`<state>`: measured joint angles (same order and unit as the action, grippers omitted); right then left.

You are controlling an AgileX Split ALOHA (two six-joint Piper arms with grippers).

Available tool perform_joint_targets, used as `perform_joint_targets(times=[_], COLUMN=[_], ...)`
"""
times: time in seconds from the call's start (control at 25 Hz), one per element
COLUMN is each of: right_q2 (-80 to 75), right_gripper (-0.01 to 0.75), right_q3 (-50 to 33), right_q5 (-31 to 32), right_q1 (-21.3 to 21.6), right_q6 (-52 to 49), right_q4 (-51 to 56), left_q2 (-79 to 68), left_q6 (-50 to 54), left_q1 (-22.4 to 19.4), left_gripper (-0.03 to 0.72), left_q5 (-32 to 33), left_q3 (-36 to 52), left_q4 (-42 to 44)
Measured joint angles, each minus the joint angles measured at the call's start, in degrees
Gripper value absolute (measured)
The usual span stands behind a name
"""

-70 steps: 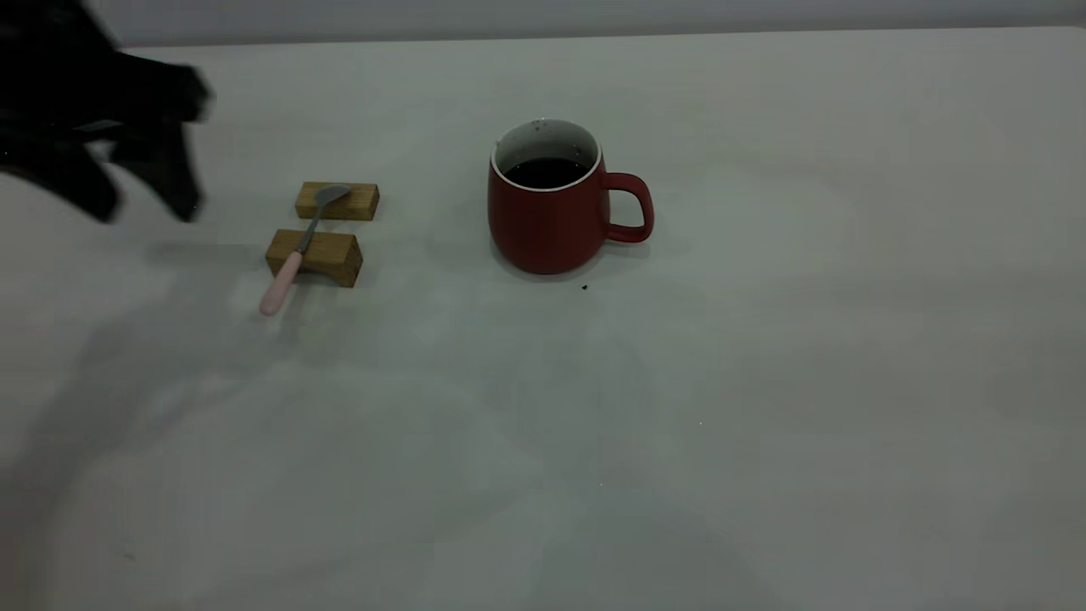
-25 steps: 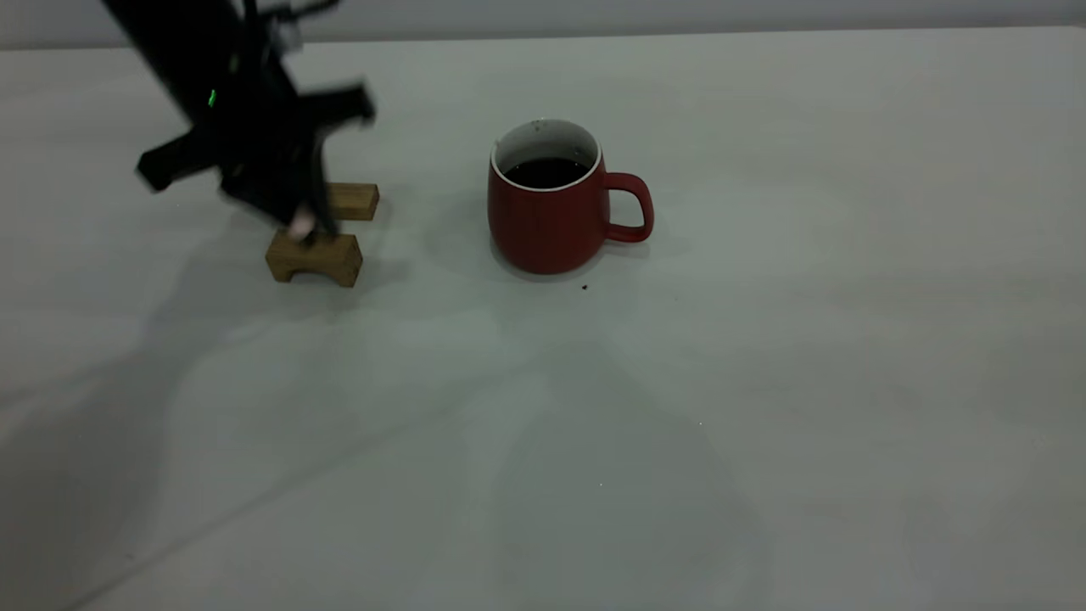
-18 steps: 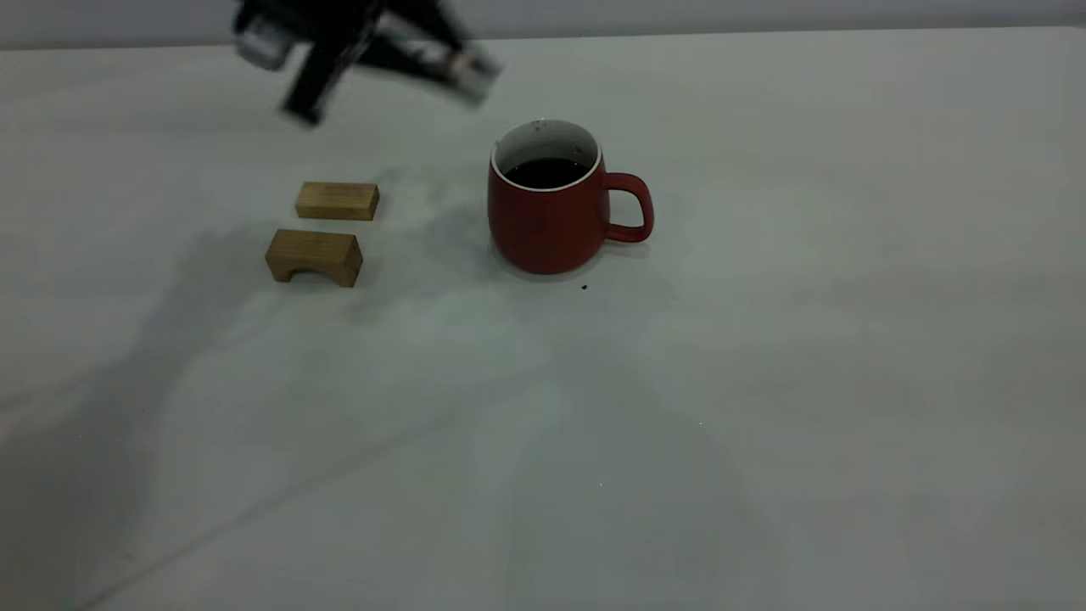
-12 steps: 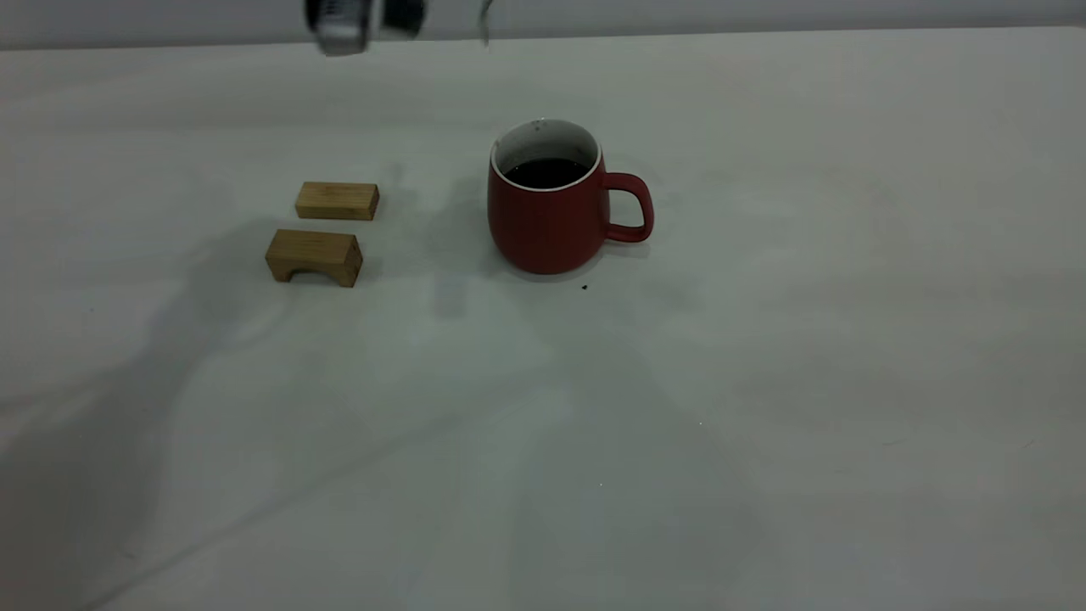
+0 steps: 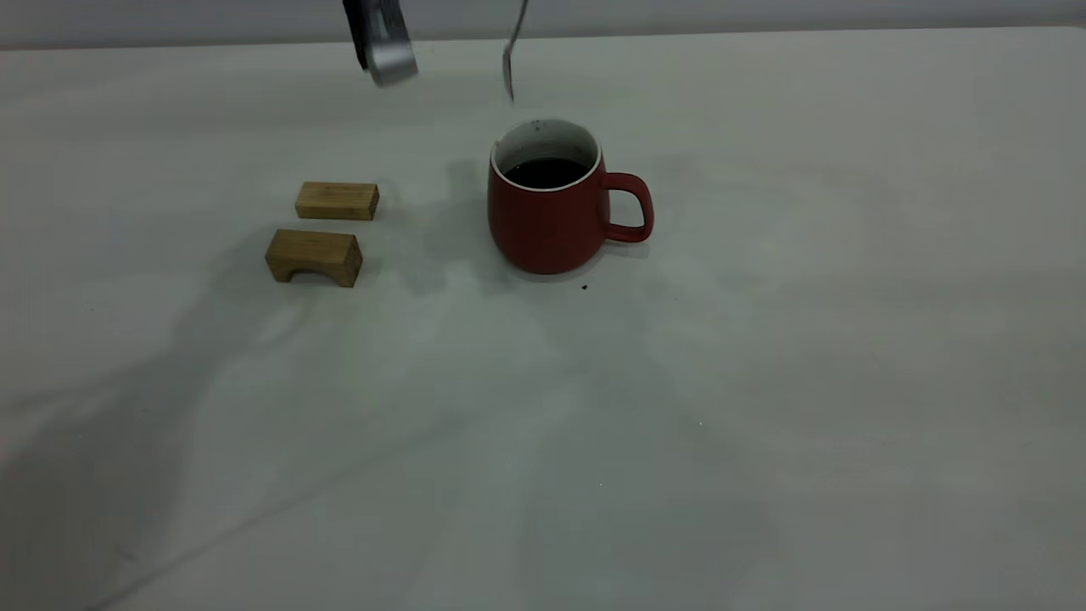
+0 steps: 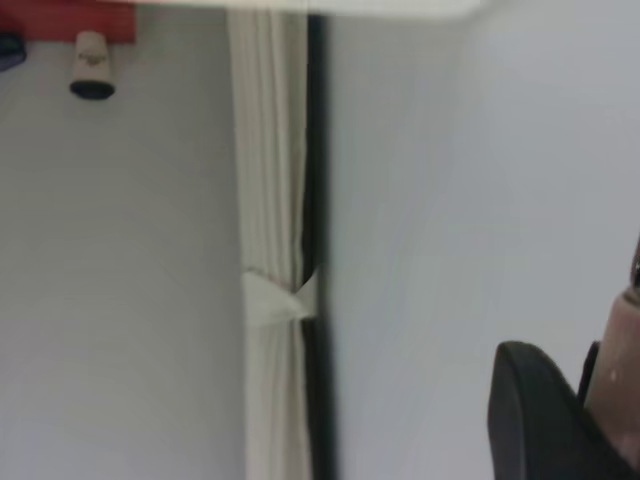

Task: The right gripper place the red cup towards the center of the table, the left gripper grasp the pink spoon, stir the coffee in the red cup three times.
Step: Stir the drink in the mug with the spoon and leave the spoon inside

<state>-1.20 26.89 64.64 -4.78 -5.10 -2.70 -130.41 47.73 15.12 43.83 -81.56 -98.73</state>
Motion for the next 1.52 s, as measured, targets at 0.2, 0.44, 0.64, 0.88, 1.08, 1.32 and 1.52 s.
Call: perform_joint_targets(times=[0.2, 0.44, 0.64, 0.88, 1.08, 1.32, 1.52], right_q2=[0.0, 0.05, 0.05, 0.05, 0.05, 0.05, 0.05], right_gripper=[0.585, 0.585, 0.585, 0.584, 0.584, 0.584, 0.584], right_q3=[0.0, 0.0, 0.0, 0.0, 0.0, 0.0, 0.0], right_q5=[0.0, 0.0, 0.0, 0.0, 0.0, 0.0, 0.0], right_q1=[0.0, 0.0, 0.0, 0.0, 0.0, 0.0, 0.0], right_q6=[0.0, 0.0, 0.0, 0.0, 0.0, 0.0, 0.0], right_q4=[0.0, 0.0, 0.0, 0.0, 0.0, 0.0, 0.05], left_q2=[-2.85, -9.13, -13.85, -15.84, -15.84, -17.33, -18.8], left_q6=[3.17, 3.63, 5.01, 6.13, 6.19, 6.14, 6.14], left_q1=[0.97, 2.35, 4.01, 3.52, 2.1, 3.18, 4.7], left_gripper=[0.133, 0.133, 0.133, 0.133, 0.133, 0.133, 0.133], left_q5=[-1.48, -1.6, -1.43, -1.15, -4.63, -6.58, -4.21], left_q3=[-1.14, -8.71, -11.35, -11.35, -11.39, -15.26, -16.58], left_q4=[-0.06, -0.24, -0.42, 0.68, 0.02, -0.43, 0.32])
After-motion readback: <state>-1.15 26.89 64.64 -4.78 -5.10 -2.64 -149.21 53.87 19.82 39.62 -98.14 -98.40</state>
